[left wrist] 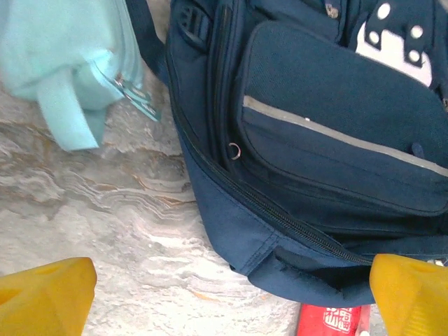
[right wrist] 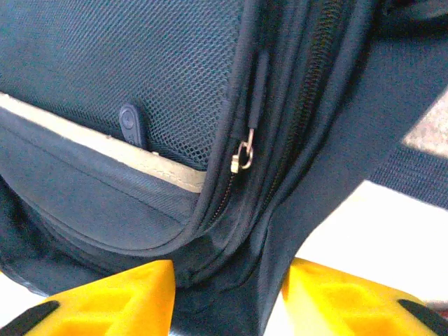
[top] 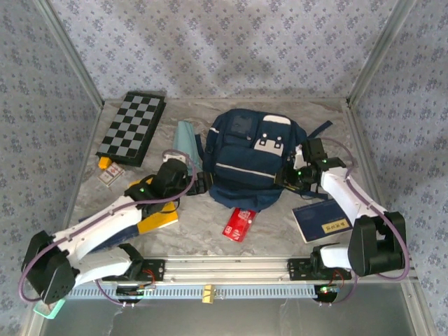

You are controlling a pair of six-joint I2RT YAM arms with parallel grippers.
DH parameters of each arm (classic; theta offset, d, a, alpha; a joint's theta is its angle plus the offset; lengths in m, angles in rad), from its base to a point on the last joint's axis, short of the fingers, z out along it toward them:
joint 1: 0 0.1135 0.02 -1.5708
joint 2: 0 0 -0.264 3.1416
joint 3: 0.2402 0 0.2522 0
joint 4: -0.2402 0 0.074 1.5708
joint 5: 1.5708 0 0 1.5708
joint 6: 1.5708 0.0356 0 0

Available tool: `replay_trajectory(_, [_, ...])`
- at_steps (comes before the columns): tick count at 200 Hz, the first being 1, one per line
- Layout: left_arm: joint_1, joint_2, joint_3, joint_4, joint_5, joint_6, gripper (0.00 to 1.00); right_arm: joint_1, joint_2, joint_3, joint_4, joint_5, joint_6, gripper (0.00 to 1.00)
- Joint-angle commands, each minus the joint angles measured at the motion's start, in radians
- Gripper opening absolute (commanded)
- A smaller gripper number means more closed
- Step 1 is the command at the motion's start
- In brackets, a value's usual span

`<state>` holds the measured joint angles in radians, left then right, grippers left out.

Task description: Pack the student bag

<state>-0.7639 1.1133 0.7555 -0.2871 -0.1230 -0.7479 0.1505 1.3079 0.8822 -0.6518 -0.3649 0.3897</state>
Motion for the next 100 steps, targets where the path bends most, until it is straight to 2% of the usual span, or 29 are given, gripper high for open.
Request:
replay_trajectory(1, [-0.038, 0.035, 0.045, 0.072, 0.037, -0.074, 1.00, -0.082, -0.052, 0.043, -0.064, -0.005, 0.002, 0.58])
replay_trajectory(20, [-0.077, 0.082, 0.032, 0.142, 0.043, -0.146, 1.00, -0.169, -0.053, 0.042, -0.033, 0.030, 0.050, 0.66])
replay_trajectory(37, [-0.115, 0.135, 0.030, 0.208, 0.044, -0.193, 1.00, -0.203, 0.001, 0.061, 0.034, 0.019, 0.060, 0.71])
replay_trajectory(66, [-0.179, 0.248, 0.059, 0.299, 0.041, -0.229, 1.00, -0.249, 0.171, 0.135, 0.115, -0.084, 0.066, 0.69])
replay_trajectory(100, [-0.237, 0.366, 0.095, 0.375, 0.023, -0.268, 1.00, -0.253, 0.314, 0.225, 0.143, -0.043, 0.077, 0.67])
